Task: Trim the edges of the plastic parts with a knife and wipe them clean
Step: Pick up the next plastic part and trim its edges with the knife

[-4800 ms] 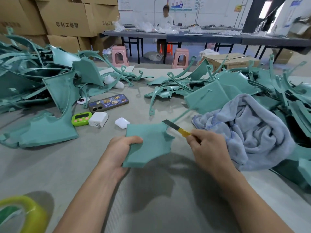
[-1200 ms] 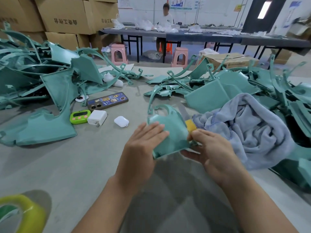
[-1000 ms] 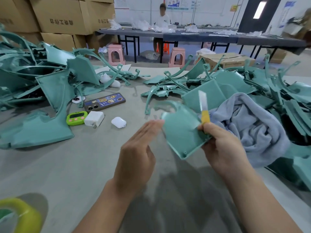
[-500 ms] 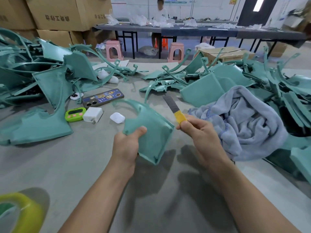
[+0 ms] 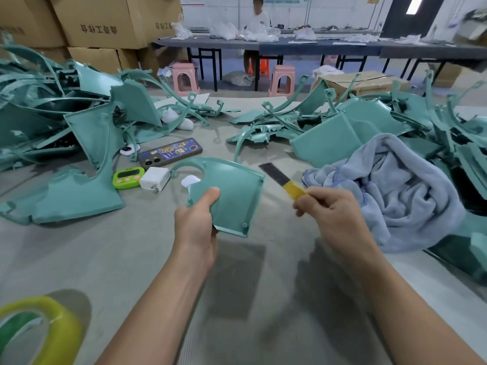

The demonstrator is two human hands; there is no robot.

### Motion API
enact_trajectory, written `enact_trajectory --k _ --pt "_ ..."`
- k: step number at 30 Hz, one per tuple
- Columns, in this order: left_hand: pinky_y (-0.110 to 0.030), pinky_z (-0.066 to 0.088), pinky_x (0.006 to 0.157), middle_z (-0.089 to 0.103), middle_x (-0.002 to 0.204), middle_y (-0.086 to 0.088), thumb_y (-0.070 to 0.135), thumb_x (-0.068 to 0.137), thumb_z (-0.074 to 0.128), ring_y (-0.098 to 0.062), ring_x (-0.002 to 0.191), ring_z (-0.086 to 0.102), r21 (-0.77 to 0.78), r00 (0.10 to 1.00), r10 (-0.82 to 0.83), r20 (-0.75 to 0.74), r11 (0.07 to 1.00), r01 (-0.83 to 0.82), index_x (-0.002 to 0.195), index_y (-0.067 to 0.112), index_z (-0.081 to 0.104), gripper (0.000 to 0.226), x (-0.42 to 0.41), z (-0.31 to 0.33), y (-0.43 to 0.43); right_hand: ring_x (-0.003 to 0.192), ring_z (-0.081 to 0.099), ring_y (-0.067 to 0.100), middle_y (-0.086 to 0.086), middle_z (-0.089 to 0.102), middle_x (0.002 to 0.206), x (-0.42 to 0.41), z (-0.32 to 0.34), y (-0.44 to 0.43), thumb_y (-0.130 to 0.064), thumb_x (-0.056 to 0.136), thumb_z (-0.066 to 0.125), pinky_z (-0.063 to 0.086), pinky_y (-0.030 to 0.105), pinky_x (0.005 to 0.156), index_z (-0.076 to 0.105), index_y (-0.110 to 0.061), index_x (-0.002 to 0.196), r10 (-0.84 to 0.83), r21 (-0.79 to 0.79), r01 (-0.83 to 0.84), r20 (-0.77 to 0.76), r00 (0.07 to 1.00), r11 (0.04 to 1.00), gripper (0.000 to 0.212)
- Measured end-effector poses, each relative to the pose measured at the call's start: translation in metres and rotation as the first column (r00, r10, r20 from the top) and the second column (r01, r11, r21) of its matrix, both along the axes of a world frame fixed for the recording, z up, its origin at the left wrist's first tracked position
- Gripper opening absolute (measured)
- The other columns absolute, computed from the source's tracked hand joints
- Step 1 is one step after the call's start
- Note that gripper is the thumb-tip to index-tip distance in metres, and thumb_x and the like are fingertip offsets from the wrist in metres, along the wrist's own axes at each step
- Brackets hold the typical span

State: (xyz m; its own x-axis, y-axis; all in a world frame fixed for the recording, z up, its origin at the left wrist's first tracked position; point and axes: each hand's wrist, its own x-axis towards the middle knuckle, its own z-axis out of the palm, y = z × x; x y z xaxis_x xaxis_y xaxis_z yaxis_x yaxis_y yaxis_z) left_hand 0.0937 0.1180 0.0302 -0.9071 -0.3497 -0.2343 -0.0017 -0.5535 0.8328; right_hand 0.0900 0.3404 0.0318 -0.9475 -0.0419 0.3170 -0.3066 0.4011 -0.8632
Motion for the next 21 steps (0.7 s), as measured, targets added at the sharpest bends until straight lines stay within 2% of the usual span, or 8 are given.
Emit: enact_trajectory --k 2,4,6,9,11,14,19,21 --pt "-0.028 0.059 0.056 0.079 0.088 -0.006 0.006 0.093 0.066 -0.018 0.072 0.076 0.009 1.0 -0.01 -0.007 1.0 0.01 0.101 0.004 0.072 0.01 0.0 0.0 0.001 0.063 0.053 0.013 -0.003 0.068 0.067 0.008 0.006 -0.001 -0.027 0.087 0.068 0.041 0.025 0.062 0.076 -0.023 0.074 0.332 0.043 -0.338 0.099 0.938 0.94 0.016" --pt "-0.032 0.062 0.061 0.079 0.093 -0.009 0.009 0.093 0.066 -0.02 0.075 0.076 0.019 1.0 -0.025 0.009 1.0 0.025 0.104 0.004 0.072 0.013 0.0 0.0 0.0 0.061 0.054 0.006 -0.01 0.068 0.068 0.011 0.003 -0.006 -0.035 0.085 0.068 0.044 0.026 0.06 0.075 -0.03 0.077 0.398 0.257 -0.449 0.226 0.889 0.856 0.012" --pt "-0.033 0.062 0.067 0.078 0.1 -0.01 0.01 0.094 0.065 -0.021 0.08 0.076 0.063 1.0 -0.03 0.007 0.998 0.03 0.107 0.005 0.071 0.015 -0.002 0.0 -0.004 0.054 0.048 0.002 -0.008 0.067 0.064 0.006 -0.004 -0.011 -0.03 0.088 0.07 0.039 0.023 0.055 0.075 -0.03 0.077 0.257 0.273 -0.294 0.164 0.952 0.916 0.012" --pt "-0.03 0.062 0.072 0.078 0.104 -0.009 0.011 0.095 0.064 -0.02 0.087 0.076 0.097 0.999 -0.028 -0.019 0.995 0.029 0.11 0.007 0.071 0.017 -0.005 0.002 -0.009 0.055 0.043 0.013 0.009 0.067 0.063 0.002 -0.006 -0.005 -0.02 0.092 0.07 0.034 0.03 0.055 0.076 -0.016 0.071 0.031 -0.047 -0.029 0.046 0.998 0.998 0.022" --pt "-0.029 0.062 0.071 0.078 0.102 -0.008 0.011 0.095 0.064 -0.02 0.087 0.076 0.097 0.999 -0.029 -0.024 0.995 0.031 0.109 0.008 0.071 0.016 -0.005 0.001 -0.01 0.062 0.047 0.021 0.011 0.069 0.067 0.004 -0.001 -0.003 -0.019 0.09 0.067 0.036 0.034 0.062 0.076 -0.014 0.072 0.181 -0.117 -0.178 0.014 0.983 0.977 0.021" --pt "-0.028 0.062 0.067 0.078 0.098 -0.007 0.01 0.095 0.063 -0.018 0.08 0.076 0.094 0.999 -0.041 -0.027 0.995 0.044 0.105 0.007 0.071 0.014 -0.004 0.0 -0.007 0.059 0.048 0.016 0.003 0.071 0.068 0.013 -0.001 -0.014 -0.031 0.085 0.067 0.037 0.031 0.058 0.077 -0.022 0.076 0.392 0.057 -0.404 0.154 0.907 0.913 0.016" --pt "-0.029 0.061 0.065 0.078 0.102 -0.009 0.009 0.094 0.064 -0.02 0.083 0.076 0.09 0.999 -0.038 -0.029 0.995 0.04 0.109 0.006 0.071 0.017 -0.005 -0.004 -0.007 0.049 0.041 0.014 0.018 0.066 0.063 0.001 -0.006 -0.009 -0.021 0.092 0.069 0.035 0.035 0.052 0.073 -0.012 0.066 -0.145 -0.023 0.149 0.114 0.983 0.989 0.028" --pt "-0.029 0.06 0.063 0.078 0.101 -0.009 0.008 0.093 0.064 -0.02 0.083 0.076 0.077 0.998 -0.043 -0.04 0.996 0.046 0.108 0.005 0.071 0.016 -0.004 -0.004 -0.004 0.055 0.044 0.019 0.013 0.065 0.061 0.004 0.001 -0.003 -0.016 0.092 0.067 0.036 0.038 0.056 0.074 -0.013 0.067 0.062 -0.102 -0.055 0.069 0.996 0.993 0.026"
